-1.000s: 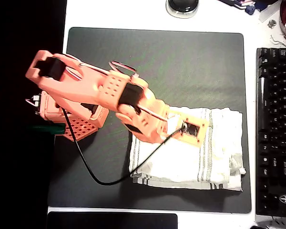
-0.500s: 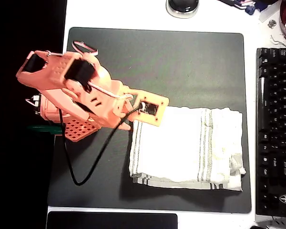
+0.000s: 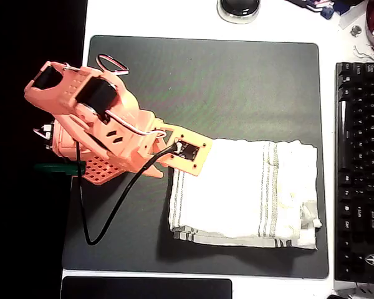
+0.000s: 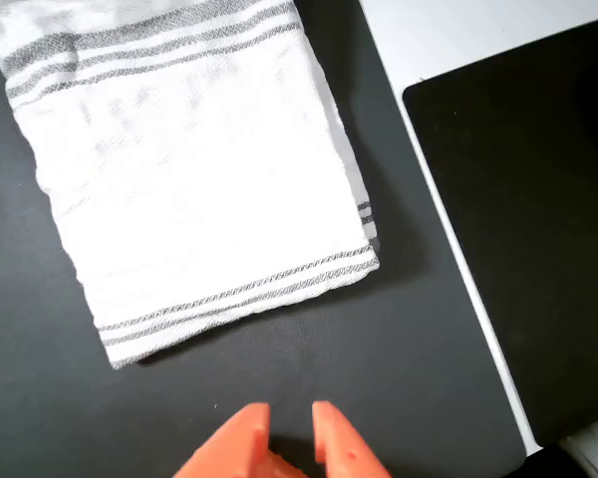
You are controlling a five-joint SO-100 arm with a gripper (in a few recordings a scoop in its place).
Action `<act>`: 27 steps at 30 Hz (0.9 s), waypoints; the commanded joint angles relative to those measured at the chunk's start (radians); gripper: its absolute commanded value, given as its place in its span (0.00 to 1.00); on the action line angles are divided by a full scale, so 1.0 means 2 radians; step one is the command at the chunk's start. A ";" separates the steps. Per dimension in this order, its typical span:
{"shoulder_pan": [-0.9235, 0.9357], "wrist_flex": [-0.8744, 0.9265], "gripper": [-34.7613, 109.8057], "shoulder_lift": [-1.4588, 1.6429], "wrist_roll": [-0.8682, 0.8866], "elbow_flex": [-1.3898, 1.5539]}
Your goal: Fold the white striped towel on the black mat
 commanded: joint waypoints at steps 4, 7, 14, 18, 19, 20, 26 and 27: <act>-0.025 -0.009 0.28 -0.003 0.004 0.051; -0.053 -0.035 0.28 0.015 0.015 0.096; -0.117 -0.057 0.28 0.038 0.050 0.150; -0.165 -0.068 0.28 0.069 0.077 0.194; -0.176 -0.075 0.28 0.081 0.083 0.207; -0.186 -0.081 0.28 0.091 0.087 0.219; -0.231 -0.104 0.26 0.156 0.103 0.298; -0.235 -0.110 0.26 0.167 0.104 0.313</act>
